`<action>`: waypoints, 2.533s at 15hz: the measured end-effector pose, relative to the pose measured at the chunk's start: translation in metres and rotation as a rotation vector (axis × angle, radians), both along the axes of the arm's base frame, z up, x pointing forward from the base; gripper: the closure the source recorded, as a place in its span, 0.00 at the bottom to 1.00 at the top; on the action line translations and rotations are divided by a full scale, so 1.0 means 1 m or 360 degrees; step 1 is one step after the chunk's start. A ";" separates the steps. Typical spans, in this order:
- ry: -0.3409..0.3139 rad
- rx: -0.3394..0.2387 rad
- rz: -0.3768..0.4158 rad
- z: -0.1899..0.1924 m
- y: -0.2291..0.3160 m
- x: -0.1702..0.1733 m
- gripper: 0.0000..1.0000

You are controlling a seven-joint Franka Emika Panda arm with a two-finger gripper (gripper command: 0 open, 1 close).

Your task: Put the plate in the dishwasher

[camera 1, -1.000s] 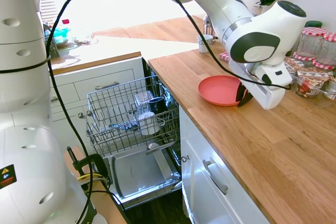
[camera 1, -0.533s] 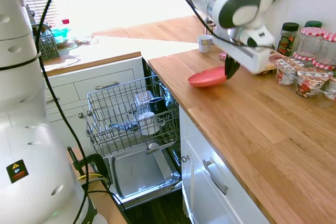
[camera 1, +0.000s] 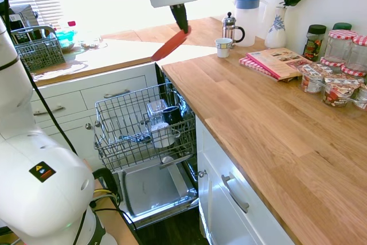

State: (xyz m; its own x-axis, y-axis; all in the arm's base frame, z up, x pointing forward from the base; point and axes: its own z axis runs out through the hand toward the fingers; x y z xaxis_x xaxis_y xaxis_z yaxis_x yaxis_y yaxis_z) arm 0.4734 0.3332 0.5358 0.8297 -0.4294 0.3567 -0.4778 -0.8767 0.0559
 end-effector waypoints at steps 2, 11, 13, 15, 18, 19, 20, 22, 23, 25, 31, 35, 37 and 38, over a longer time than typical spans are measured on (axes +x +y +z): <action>-0.0078 -0.0162 0.0147 -0.030 0.056 -0.048 1.00; -0.0627 -0.0815 0.0852 -0.240 0.215 -0.191 1.00; -0.0762 -0.0922 0.0985 -0.264 0.220 -0.205 1.00; -0.0800 -0.0992 0.1060 -0.290 0.214 -0.219 1.00; -0.0768 -0.1034 0.1099 -0.320 0.208 -0.237 1.00; -0.0758 -0.1037 0.1108 -0.327 0.208 -0.241 1.00; -0.0748 -0.1037 0.1114 -0.334 0.208 -0.245 1.00; -0.0733 -0.1042 0.1117 -0.343 0.210 -0.252 1.00; -0.0721 -0.1044 0.1114 -0.347 0.212 -0.255 1.00; -0.0674 -0.1054 0.1093 -0.359 0.217 -0.262 1.00; -0.0473 -0.1096 0.0971 -0.390 0.225 -0.280 0.00; -0.0344 -0.1079 0.0903 -0.378 0.237 -0.282 0.00; -0.0280 -0.1077 0.0877 -0.370 0.244 -0.285 0.00; -0.0248 -0.1075 0.0862 -0.364 0.248 -0.286 0.00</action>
State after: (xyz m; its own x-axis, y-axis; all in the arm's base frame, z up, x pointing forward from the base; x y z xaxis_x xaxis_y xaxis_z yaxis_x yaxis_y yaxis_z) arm 0.1870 0.5811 0.1723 0.7788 0.3530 0.5185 -0.0511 -0.7882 0.6133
